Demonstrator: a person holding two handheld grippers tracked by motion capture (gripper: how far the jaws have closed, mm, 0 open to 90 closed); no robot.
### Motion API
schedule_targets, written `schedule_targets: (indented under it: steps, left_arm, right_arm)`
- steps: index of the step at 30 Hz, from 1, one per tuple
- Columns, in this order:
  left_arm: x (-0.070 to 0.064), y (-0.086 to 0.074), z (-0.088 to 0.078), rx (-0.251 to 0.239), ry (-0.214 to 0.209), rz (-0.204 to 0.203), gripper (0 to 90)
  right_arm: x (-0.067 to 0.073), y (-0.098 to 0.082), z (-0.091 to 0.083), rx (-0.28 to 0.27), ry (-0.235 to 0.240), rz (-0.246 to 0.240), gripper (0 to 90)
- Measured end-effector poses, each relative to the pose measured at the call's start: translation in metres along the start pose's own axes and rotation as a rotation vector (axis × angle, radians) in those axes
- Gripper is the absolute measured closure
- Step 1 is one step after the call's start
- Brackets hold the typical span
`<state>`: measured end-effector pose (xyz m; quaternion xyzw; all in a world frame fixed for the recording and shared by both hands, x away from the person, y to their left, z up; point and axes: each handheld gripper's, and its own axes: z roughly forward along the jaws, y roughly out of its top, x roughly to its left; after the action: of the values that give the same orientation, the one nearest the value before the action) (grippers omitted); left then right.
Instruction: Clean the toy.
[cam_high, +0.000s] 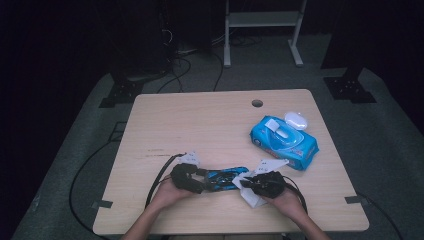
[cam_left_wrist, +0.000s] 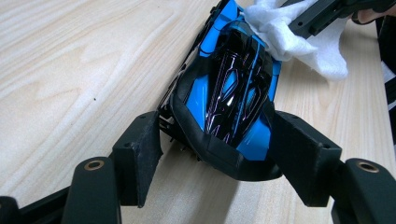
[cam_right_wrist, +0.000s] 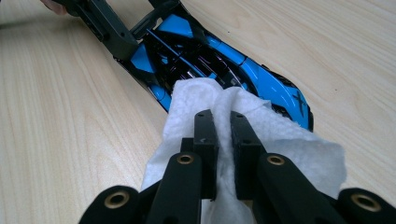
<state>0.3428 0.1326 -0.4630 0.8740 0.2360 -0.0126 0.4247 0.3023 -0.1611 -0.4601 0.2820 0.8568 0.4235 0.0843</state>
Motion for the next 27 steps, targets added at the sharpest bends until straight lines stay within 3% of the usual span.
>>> schedule_targets:
  steps: [2, 6, 9, 12, 15, 27]
  left_arm:
    - [-0.001, -0.001, -0.002, -0.008, -0.002, 0.008, 40.7]
    - [-0.003, -0.001, -0.002, -0.011, 0.008, 0.025, 41.3]
    - [-0.004, -0.001, -0.002, -0.013, 0.011, 0.032, 41.4]
    - [-0.005, -0.002, -0.002, -0.017, 0.016, 0.043, 41.5]
    - [-0.007, -0.003, -0.002, -0.023, 0.026, 0.059, 41.7]
    - [-0.017, -0.005, -0.004, -0.034, 0.077, 0.125, 41.9]
  right_arm:
    - [0.002, 0.000, -0.001, 0.002, -0.006, -0.010, 82.9]
    - [0.003, 0.001, -0.003, 0.018, -0.007, -0.033, 82.9]
    - [-0.003, 0.000, -0.008, 0.009, -0.015, -0.024, 82.9]
    - [-0.016, 0.002, -0.018, -0.031, -0.041, 0.019, 82.7]
    - [-0.032, 0.005, -0.022, -0.024, -0.045, 0.056, 80.6]
    - [-0.059, 0.006, -0.002, 0.064, 0.092, 0.183, 47.1]
